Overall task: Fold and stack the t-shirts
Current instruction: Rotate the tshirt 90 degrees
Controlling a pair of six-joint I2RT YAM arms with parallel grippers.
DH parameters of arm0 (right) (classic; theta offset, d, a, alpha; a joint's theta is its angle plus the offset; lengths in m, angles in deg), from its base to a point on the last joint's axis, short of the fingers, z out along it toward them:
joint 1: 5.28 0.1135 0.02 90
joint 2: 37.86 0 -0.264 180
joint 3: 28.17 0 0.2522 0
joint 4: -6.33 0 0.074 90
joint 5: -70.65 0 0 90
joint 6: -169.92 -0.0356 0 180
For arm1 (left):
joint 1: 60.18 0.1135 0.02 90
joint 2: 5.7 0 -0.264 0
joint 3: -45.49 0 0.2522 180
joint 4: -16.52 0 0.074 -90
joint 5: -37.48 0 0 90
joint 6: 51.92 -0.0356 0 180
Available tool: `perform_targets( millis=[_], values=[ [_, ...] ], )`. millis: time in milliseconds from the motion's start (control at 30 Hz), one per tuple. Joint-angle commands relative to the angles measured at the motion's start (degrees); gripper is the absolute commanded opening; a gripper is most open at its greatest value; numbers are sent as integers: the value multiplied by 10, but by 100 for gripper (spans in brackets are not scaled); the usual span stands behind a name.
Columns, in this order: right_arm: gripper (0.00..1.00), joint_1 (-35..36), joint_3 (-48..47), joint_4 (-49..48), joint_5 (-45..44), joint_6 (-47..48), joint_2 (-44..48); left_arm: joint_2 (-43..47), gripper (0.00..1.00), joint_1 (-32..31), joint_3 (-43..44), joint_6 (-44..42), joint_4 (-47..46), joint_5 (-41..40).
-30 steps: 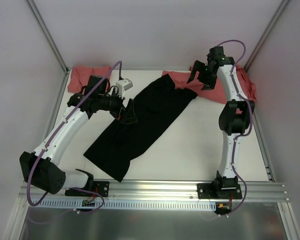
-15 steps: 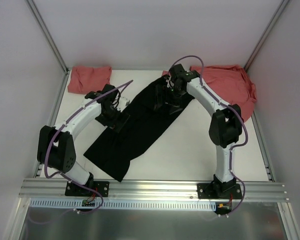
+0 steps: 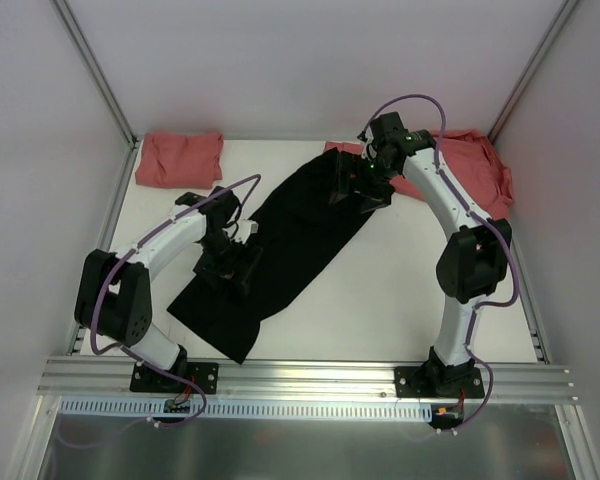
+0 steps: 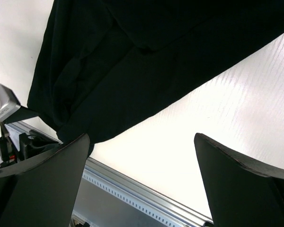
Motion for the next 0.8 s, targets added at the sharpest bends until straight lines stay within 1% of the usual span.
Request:
perform_targets(
  millis=[0,133,167,300,333,367,533,667,767],
  values=[
    [99,-7,-16,15,6,15,24,29,99,-17,-5,61,12,59],
    [99,-14,-21,14,18,16,22,5,99,-44,-10,72,19,63],
    [100,-16,-23,12,20,17,21,-3,99,-61,-6,72,18,57],
    [99,-27,-27,12,32,14,24,-66,99,-102,22,65,34,-5],
    [99,-28,-27,13,34,14,26,-95,99,-104,27,64,44,-31],
    [100,-33,-27,12,35,12,28,-106,99,-107,32,63,46,-43],
    [99,-49,-20,8,46,11,39,-131,99,-108,45,64,43,-139],
    [99,-67,-12,-1,60,1,44,-139,99,-109,61,66,45,-179],
    [99,-76,-16,-7,74,-7,41,-156,99,-112,51,64,41,-180]
  ],
)
